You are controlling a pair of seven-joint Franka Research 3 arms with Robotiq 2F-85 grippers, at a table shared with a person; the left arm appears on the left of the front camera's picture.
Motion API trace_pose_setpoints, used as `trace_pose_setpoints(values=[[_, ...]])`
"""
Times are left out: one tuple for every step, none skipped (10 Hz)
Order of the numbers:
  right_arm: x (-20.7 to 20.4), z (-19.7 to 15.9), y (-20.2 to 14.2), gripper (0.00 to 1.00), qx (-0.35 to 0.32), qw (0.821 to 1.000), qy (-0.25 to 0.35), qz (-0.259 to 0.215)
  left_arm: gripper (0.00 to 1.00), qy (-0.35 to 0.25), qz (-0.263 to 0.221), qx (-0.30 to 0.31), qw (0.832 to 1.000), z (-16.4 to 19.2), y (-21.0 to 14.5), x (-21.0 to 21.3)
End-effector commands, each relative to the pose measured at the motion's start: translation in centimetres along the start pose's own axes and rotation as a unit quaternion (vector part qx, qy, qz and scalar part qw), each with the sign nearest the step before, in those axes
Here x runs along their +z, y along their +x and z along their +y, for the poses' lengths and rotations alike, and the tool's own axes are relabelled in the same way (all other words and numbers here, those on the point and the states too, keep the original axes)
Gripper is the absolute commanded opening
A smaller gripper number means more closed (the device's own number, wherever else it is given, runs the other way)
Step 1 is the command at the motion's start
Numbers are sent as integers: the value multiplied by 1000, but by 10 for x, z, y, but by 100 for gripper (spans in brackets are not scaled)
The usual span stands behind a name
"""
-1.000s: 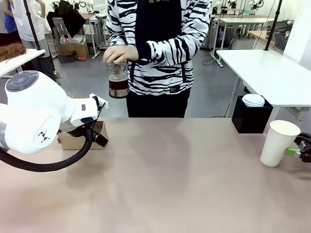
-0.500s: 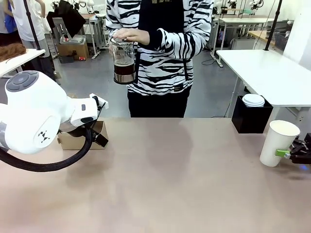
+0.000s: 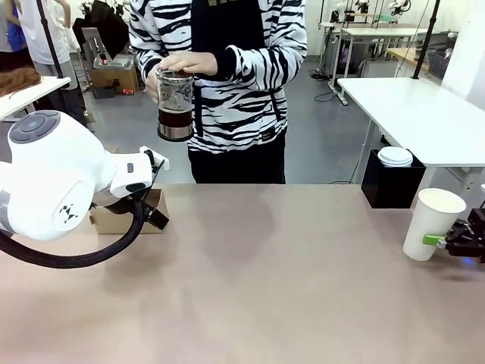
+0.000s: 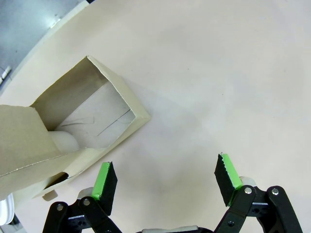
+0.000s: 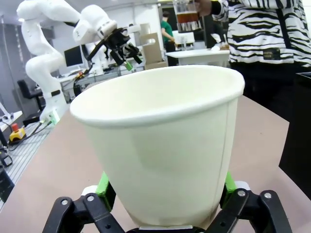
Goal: Pour a drink into a cup and package it in a carrier.
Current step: Pick up the 600 ml Paper Cup and place it in the middle top area of the table.
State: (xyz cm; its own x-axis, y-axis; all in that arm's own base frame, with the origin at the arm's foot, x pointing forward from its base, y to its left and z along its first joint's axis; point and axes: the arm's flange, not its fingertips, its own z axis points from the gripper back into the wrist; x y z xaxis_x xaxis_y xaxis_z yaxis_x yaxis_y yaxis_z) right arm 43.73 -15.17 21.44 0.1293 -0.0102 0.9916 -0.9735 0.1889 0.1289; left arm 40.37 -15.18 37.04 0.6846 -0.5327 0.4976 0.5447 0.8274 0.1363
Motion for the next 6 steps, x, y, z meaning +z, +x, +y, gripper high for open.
trace_pose_setpoints(values=[[12,6,6,80,-7,1000,0,1,100,-1,0,0,1000,0,0,0],[0,0,0,80,0,1000,0,0,100,-1,0,0,1000,0,0,0],[0,0,0,80,0,1000,0,0,100,-1,0,0,1000,0,0,0],[0,0,0,80,0,1000,0,0,100,-1,0,0,1000,0,0,0],[4,1,0,80,-1,1000,-2,-1,100,-1,0,0,1000,0,0,0],[-7,15,24,80,10,999,-30,2,100,-1,0,0,1000,0,0,0]])
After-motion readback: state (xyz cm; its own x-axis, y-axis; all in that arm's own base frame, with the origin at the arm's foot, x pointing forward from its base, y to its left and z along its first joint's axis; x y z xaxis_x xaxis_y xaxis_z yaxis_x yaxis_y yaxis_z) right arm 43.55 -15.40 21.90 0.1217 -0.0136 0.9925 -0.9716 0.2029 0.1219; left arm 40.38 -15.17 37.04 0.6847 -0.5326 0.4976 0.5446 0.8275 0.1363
